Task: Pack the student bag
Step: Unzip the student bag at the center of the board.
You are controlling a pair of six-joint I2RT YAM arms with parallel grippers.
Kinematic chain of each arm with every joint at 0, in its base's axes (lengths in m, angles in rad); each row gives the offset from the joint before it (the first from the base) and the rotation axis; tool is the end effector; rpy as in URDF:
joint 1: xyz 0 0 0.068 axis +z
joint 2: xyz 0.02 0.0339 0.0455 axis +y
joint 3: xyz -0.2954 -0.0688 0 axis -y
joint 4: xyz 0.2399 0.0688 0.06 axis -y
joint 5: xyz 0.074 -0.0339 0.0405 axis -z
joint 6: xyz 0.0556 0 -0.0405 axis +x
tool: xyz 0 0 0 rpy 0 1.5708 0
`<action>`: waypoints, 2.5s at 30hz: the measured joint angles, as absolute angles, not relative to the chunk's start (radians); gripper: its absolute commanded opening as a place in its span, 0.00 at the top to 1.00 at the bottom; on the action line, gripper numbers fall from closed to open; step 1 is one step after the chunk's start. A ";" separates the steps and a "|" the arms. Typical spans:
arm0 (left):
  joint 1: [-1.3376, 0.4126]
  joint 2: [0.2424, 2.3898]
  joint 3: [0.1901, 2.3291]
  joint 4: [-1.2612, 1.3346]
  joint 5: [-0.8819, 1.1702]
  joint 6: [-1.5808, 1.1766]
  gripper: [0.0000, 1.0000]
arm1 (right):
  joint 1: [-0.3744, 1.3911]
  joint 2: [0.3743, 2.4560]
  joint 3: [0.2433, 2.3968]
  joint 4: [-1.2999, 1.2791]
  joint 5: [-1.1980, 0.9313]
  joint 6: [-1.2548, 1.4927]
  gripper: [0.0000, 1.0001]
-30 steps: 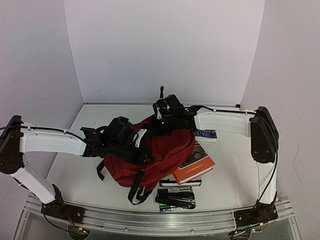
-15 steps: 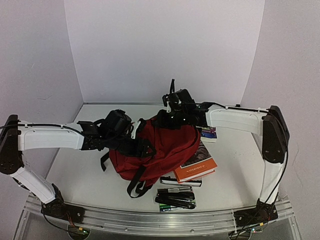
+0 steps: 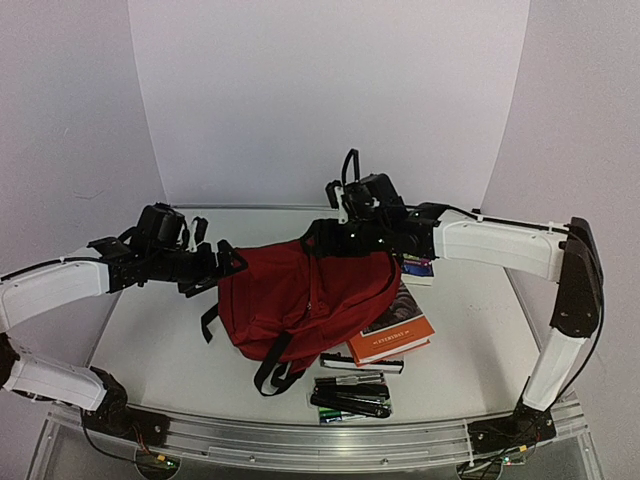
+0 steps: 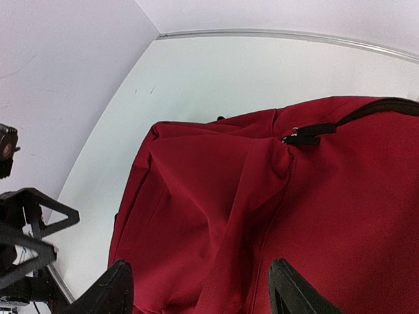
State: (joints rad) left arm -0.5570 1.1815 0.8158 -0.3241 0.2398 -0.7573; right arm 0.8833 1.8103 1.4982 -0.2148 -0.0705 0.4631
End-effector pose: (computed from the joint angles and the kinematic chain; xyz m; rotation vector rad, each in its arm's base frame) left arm 0.2070 -0.1445 0.2756 -0.1053 2.4229 -0.9282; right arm 0.2817 0.3493 0.3188 -0.5075 2.1639 0.8581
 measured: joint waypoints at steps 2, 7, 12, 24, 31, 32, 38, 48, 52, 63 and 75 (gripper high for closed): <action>-0.514 1.162 0.764 -0.339 0.241 -0.783 0.00 | 0.913 1.810 1.500 -0.236 -0.039 0.451 0.32; -0.485 1.147 0.665 -0.361 0.260 -0.834 0.00 | 0.967 1.836 1.540 -0.297 0.038 0.435 0.38; -0.465 1.161 0.584 -0.320 0.291 -0.882 0.05 | 0.983 1.892 1.590 -0.341 0.131 0.443 0.47; -0.458 1.273 0.566 -0.161 0.338 -0.915 0.31 | 0.982 1.965 1.601 -0.387 0.227 0.477 0.56; -0.453 1.352 0.568 -0.112 0.343 -0.911 0.68 | 0.982 1.999 1.628 -0.390 0.231 0.492 0.86; -0.451 1.372 0.568 -0.099 0.348 -0.915 0.75 | 0.982 1.999 1.629 -0.391 0.233 0.493 0.91; -0.434 1.492 0.570 0.010 0.381 -0.926 0.99 | 0.974 1.999 1.632 -0.390 0.224 0.524 1.00; -0.335 1.517 0.573 0.100 0.425 -0.933 1.00 | 0.870 1.968 1.465 -0.291 0.089 0.607 1.00; -0.314 1.527 0.580 0.106 0.448 -0.913 1.00 | 0.840 1.956 1.378 -0.204 0.014 0.657 1.00; -0.378 1.490 0.947 -0.270 0.279 -0.678 0.38 | 0.829 1.920 1.323 -0.112 -0.064 0.699 1.00; -0.649 1.677 1.269 -0.396 0.091 -0.603 0.06 | 0.827 1.911 1.314 -0.072 -0.104 0.712 1.00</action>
State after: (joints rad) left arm -0.6488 1.6767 1.2693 -0.3960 0.0907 -0.6030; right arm 0.8268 1.9112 1.3140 -0.0722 -0.1041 0.7116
